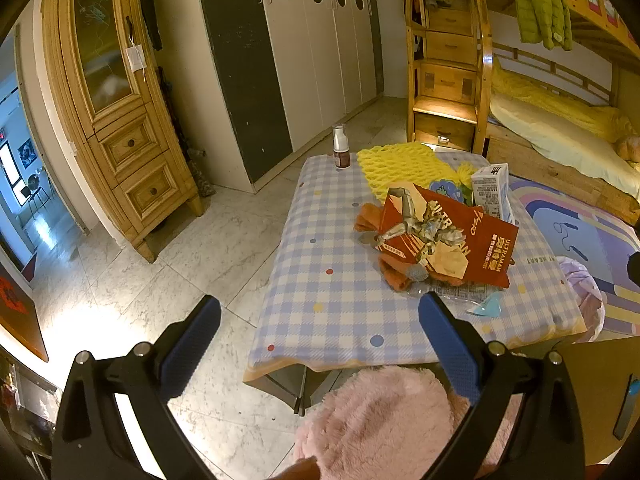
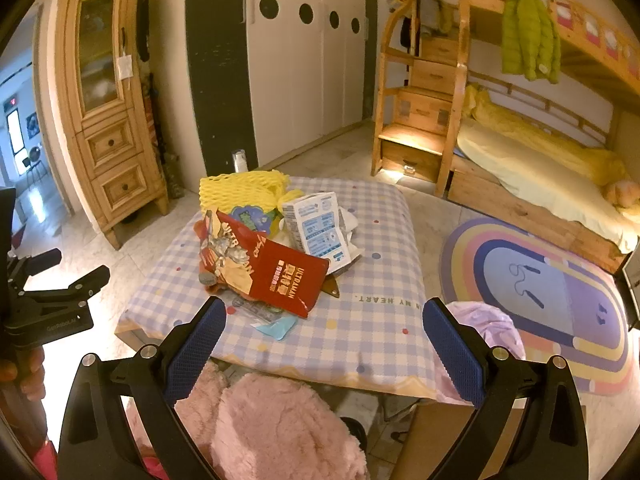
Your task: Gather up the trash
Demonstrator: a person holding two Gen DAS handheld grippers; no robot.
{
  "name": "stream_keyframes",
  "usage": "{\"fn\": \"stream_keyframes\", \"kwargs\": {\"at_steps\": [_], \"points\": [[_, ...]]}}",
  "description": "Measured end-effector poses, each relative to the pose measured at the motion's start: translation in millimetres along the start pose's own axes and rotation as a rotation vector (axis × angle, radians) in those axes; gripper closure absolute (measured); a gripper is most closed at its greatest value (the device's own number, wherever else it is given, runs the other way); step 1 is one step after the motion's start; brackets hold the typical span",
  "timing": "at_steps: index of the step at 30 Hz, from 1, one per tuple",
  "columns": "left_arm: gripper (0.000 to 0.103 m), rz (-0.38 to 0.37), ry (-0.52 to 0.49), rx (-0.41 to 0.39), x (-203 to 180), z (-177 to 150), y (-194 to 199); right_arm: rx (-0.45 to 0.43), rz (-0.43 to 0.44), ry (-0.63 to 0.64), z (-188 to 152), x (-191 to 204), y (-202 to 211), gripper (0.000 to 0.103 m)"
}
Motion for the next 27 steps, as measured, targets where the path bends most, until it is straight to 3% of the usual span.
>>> {"fn": "stream_keyframes", "kwargs": {"at_steps": [27], "points": [[0.007, -0.004, 0.019, -0.006, 3.5, 0.0, 0.1, -0.009, 0.024, 0.032, 10.4, 13.9, -7.8, 0.005]]}}
Point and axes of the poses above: each gripper's, at about its wrist camera, not at the fingertips, and y roughly against the way its jaws point, x to its left, z to its top, the point moved 9 cm from there along -y, roughly the way its jaws point, and after that the axes turned 4 degrees about -y, right-handed, at the moved point
